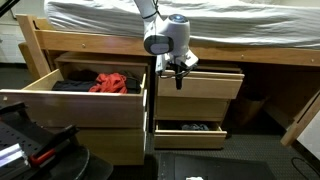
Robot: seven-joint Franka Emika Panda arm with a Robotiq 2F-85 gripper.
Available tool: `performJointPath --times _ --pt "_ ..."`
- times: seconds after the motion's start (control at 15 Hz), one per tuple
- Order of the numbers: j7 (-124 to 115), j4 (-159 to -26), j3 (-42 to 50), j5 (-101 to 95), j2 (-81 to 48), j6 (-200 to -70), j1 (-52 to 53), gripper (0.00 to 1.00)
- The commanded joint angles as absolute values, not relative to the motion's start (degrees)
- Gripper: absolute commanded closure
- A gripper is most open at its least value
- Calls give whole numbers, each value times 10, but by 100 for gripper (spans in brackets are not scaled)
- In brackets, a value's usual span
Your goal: Open the second drawer from the right, pick up the black cloth from the first drawer, put it in the second drawer and close the second drawer.
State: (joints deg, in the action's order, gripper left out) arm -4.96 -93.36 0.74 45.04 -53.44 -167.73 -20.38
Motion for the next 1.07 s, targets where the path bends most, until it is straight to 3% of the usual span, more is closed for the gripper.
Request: performJointPath --times 0.0,0.07,0.47,0.93,1.0 --pt "23 -910 -80 475 -517 -1688 -250 0" --pt "-21 -918 -42 454 -528 -1702 -223 0" --pt "1 -908 -78 477 -528 -1724 -238 0" --pt "-21 -769 -75 455 -650 -1760 -200 0" --pt "-11 -815 -79 462 -616 -1756 -210 0"
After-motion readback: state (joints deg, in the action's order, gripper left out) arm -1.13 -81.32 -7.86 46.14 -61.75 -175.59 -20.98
